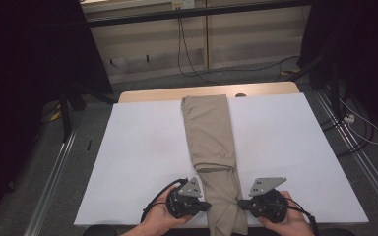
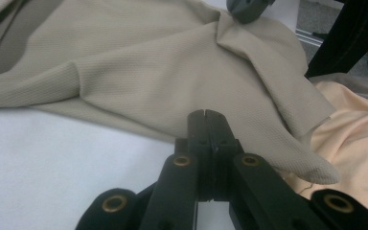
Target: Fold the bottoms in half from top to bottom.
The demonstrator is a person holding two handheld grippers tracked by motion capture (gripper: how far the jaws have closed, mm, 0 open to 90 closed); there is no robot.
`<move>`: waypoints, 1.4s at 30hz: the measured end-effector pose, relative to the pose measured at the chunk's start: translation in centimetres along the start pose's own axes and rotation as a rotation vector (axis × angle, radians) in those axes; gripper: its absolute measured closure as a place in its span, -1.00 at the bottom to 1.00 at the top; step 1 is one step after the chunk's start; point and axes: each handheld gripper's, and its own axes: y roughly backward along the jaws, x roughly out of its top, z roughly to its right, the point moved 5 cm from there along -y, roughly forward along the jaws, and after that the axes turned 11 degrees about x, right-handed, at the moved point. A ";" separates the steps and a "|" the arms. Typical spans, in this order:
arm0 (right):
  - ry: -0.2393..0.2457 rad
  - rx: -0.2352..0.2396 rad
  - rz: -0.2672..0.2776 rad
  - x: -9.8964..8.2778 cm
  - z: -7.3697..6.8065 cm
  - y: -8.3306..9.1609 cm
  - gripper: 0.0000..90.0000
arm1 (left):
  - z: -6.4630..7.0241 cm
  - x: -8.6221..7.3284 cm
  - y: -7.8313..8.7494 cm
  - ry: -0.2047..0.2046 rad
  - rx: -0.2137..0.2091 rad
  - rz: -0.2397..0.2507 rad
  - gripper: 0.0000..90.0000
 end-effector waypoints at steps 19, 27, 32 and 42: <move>0.015 0.062 -0.019 -0.7 -1.5 -0.5 0.97 | 0.1 0.7 0.5 0.060 -0.003 0.054 0.70; -0.031 0.053 -0.027 -2.1 -1.9 0.8 0.98 | 0.8 0.4 -0.1 -0.023 0.022 -0.006 0.93; -0.041 0.055 0.020 -1.3 -1.0 0.7 0.50 | -0.1 0.1 0.9 0.087 -0.041 0.031 0.94; -0.002 -0.094 0.094 4.3 5.8 0.3 0.10 | -6.7 1.2 1.1 0.177 0.191 0.088 0.08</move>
